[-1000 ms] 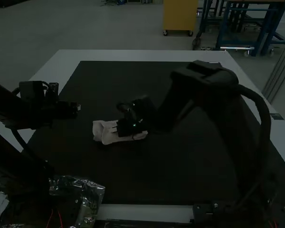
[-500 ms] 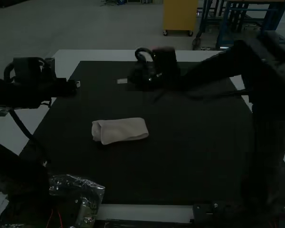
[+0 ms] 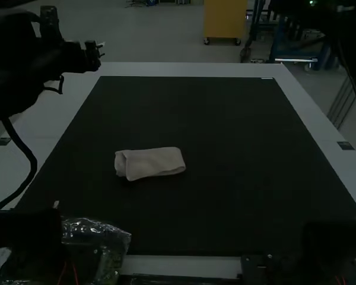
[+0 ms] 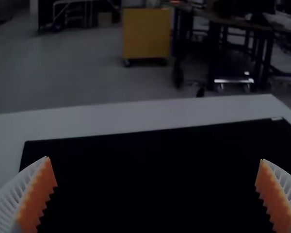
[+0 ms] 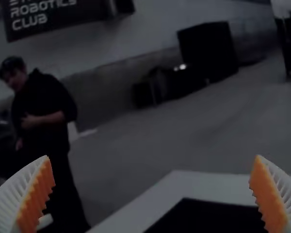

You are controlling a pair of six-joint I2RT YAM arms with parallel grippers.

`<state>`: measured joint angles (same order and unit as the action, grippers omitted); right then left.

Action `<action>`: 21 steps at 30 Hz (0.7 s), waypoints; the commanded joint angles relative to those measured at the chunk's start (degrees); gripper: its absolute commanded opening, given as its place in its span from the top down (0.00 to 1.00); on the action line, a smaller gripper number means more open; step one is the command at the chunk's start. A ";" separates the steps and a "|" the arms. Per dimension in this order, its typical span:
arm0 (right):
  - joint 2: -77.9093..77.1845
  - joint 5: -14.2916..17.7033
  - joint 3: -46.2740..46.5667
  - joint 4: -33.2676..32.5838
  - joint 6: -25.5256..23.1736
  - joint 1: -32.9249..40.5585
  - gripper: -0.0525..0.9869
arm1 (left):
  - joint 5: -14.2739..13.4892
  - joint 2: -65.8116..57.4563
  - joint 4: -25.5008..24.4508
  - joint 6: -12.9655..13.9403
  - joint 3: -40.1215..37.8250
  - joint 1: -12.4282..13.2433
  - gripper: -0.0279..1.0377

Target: Fold the towel.

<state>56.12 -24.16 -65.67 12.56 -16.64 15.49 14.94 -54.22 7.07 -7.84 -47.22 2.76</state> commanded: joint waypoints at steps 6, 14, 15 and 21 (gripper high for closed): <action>-25.88 -3.35 10.03 -0.08 -1.29 -14.52 0.06 | -0.61 17.04 -3.03 -1.04 0.73 -1.89 0.06; -49.35 3.51 14.52 -4.47 -2.87 -17.77 0.06 | -5.01 39.45 -3.38 -1.30 4.86 -1.53 0.06; -51.37 5.00 14.52 -5.44 -2.60 -17.86 0.06 | -5.71 42.26 -3.64 -1.30 5.56 -1.53 0.06; -56.03 9.57 14.08 -10.01 2.58 -19.35 0.06 | -10.46 54.57 -7.77 2.03 9.34 -0.30 0.06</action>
<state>0.34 -19.05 -51.99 3.86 -16.67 -2.90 8.16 -1.89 0.19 -7.77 -39.33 1.52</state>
